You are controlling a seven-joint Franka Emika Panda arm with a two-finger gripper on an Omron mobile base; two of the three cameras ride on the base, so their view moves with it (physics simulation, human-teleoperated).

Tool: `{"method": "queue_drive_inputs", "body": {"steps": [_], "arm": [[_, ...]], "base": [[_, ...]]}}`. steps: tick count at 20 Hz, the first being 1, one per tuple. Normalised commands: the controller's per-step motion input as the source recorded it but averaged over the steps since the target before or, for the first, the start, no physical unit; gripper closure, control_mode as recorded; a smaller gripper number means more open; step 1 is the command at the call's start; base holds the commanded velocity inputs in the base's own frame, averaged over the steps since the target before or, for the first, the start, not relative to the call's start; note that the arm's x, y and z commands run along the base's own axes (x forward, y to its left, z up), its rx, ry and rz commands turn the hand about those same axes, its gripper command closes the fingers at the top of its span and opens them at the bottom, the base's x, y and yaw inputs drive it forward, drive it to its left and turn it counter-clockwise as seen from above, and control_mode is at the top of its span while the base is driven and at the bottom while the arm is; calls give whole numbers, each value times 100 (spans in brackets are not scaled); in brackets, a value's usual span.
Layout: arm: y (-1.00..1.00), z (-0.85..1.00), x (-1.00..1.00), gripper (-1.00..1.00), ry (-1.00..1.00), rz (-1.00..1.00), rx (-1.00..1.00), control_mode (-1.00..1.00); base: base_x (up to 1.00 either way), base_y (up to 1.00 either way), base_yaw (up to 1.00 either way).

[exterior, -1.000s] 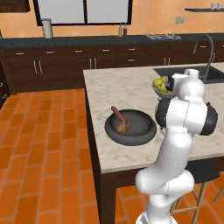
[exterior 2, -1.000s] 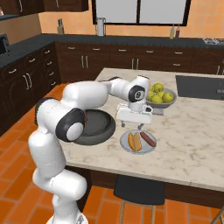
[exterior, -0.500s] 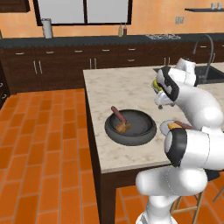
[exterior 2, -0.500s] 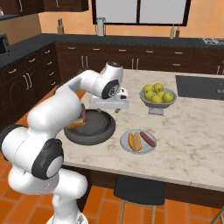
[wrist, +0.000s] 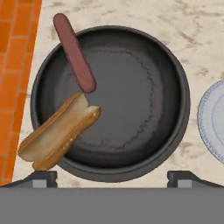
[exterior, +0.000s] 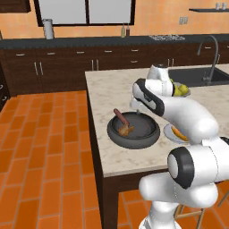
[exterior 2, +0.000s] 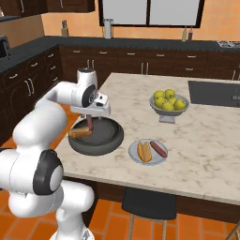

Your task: Place one bun and one sausage from the bowl on each plate.

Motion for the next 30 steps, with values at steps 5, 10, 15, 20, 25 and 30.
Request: {"method": "queue_drive_inputs", "body": {"steps": [5,10,15,20,25,30], "arm": [[83,-9,19,-100,8,-40,1,-100],[10,-39,14,-100,11,-18,8,-100],[0,-54,16,-100,5,-6,13,-100],[0,-44,-2,-100,3,-9,12,-100],[6,-8,-28,-100,2,-16,6,-100],[15,0,-5,-100,11,-14,0,-100]], "base": [[0,0,0],[0,0,0],[0,0,0],[0,0,0],[0,0,0],[0,0,0]]}}
